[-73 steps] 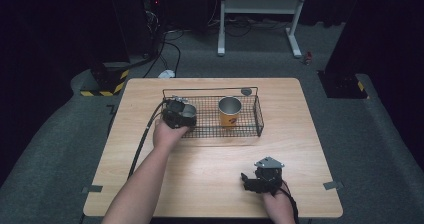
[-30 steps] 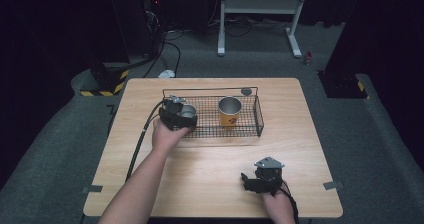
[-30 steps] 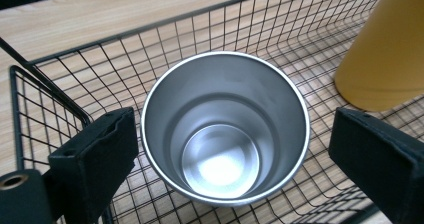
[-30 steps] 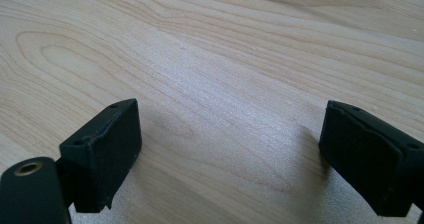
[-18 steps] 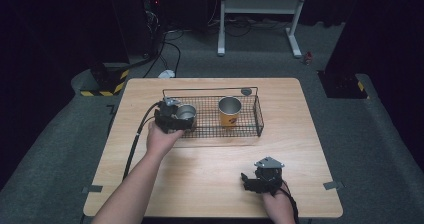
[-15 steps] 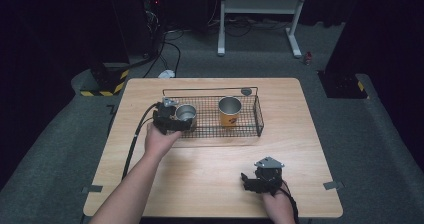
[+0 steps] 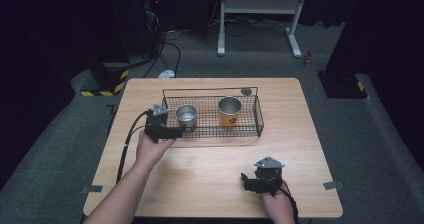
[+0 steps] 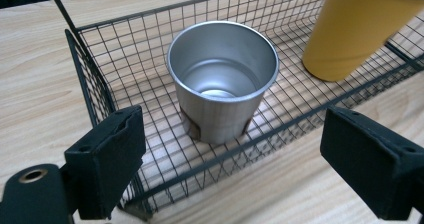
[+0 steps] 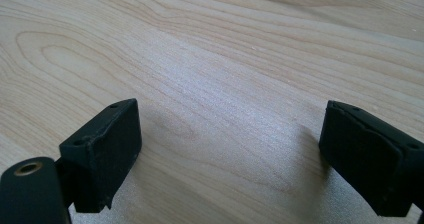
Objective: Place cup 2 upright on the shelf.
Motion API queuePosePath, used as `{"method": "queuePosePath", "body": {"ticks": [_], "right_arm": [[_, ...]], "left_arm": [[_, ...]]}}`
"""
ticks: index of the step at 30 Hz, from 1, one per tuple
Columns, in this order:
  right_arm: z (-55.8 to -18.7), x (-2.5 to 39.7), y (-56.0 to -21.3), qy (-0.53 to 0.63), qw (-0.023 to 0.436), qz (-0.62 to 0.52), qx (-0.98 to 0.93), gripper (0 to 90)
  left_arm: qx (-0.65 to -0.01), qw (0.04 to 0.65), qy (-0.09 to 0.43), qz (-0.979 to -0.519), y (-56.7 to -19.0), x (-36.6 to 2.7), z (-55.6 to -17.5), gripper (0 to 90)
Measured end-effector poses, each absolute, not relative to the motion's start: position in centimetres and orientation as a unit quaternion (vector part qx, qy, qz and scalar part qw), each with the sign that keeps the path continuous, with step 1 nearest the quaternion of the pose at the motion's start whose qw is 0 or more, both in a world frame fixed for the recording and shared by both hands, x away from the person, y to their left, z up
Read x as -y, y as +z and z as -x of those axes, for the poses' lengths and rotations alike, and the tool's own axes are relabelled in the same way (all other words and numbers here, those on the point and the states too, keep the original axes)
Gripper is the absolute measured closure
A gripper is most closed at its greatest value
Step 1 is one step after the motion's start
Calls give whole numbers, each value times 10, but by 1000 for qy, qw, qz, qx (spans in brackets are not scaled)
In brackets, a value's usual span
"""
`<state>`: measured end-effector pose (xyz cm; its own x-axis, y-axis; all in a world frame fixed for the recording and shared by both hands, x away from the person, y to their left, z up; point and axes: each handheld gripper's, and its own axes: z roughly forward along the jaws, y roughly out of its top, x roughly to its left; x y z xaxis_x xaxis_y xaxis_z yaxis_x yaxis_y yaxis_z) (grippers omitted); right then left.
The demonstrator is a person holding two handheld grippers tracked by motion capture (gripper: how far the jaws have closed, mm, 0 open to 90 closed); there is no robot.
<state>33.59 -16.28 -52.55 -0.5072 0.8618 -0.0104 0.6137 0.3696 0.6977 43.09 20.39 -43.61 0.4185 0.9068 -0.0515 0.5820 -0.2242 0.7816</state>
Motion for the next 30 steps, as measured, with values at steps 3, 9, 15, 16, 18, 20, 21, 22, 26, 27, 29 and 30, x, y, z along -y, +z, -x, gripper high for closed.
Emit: {"method": "queuePosePath", "body": {"ticks": [3,9,15,16,18,20,21,22,26,27,29,30], "right_arm": [[-336,163,-526,325,191,-458,-805,98],[-336,163,-526,325,191,-458,-805,99],[-336,163,-526,325,191,-458,-805,98],[-336,163,-526,325,191,-458,-805,98],[-336,163,-526,325,191,-458,-805,98],[-336,163,-526,325,191,-458,-805,98],[-336,163,-526,325,191,-458,-805,98],[-336,163,-526,325,191,-458,-805,98],[-336,163,-526,325,191,-458,-805,99],[-336,163,-526,325,191,-458,-805,99],[-336,163,-526,325,191,-458,-805,98],[-336,163,-526,325,191,-458,-805,98]], "left_arm": [[-488,382,222,-753,-439,-207,-420,118],[-479,389,217,-757,-450,-218,-395,119],[-484,393,200,-756,-474,-235,-365,116],[-485,389,201,-757,-478,-237,-362,113],[-490,383,195,-758,-490,-244,-351,111],[-493,379,188,-761,-499,-249,-342,110],[-492,374,185,-764,-504,-253,-338,110],[-494,371,181,-766,-509,-256,-334,111],[-494,352,179,-774,-526,-265,-322,110],[-496,346,191,-773,-526,-265,-318,106],[-492,343,201,-774,-526,-264,-315,110],[-494,339,202,-775,-527,-263,-315,110]]}}
